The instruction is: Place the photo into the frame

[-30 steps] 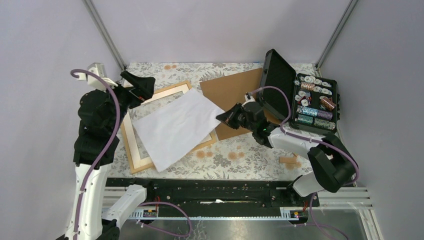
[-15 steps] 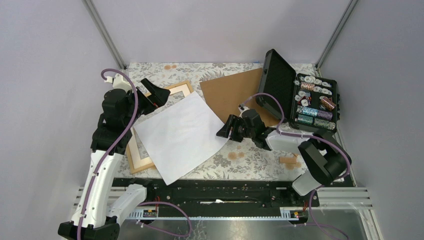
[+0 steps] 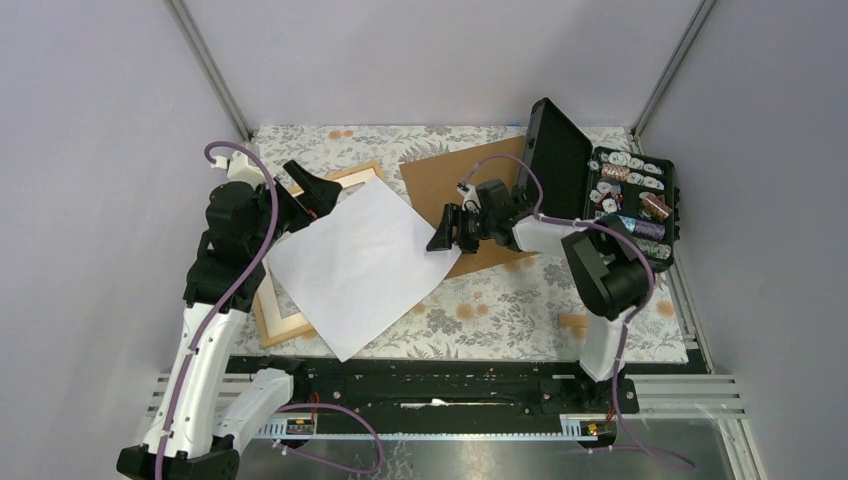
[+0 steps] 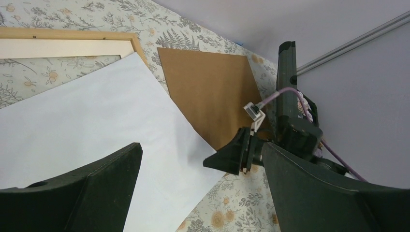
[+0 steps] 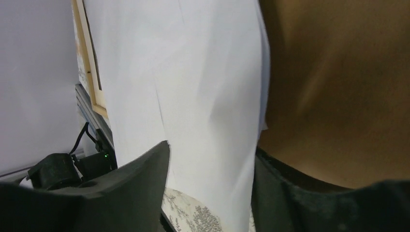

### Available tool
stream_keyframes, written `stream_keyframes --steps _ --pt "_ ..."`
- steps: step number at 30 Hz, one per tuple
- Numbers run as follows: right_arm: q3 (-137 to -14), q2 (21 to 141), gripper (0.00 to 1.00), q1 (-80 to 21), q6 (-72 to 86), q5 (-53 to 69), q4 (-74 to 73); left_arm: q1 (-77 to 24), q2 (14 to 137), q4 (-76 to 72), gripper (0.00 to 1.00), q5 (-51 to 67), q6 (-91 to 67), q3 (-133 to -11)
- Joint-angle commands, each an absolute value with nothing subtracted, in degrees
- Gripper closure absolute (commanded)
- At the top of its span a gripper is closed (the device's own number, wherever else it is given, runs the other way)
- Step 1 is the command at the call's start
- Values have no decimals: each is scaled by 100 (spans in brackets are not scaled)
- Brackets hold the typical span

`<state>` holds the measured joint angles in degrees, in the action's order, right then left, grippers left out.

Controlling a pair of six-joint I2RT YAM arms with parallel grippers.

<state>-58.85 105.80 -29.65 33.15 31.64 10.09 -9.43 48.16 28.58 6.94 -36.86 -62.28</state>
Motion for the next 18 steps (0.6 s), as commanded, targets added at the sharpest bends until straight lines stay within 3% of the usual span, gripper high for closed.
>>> stream_keyframes --steps 1,2,8,18 --pt "-6422 11205 41 -2821 3005 4143 755 -927 4712 2607 1 738 -3522 -6260" --pt "-6451 11223 46 -2821 3006 4116 756 -931 4702 2629 1 739 -3502 -6263" --pt "-6417 11079 100 -2819 2987 3758 1112 -931 4645 2654 1 710 -3480 -6256" --pt "-5207 10335 100 -3073 2797 3664 3796 -932 4680 2799 1 502 -3430 -6462"
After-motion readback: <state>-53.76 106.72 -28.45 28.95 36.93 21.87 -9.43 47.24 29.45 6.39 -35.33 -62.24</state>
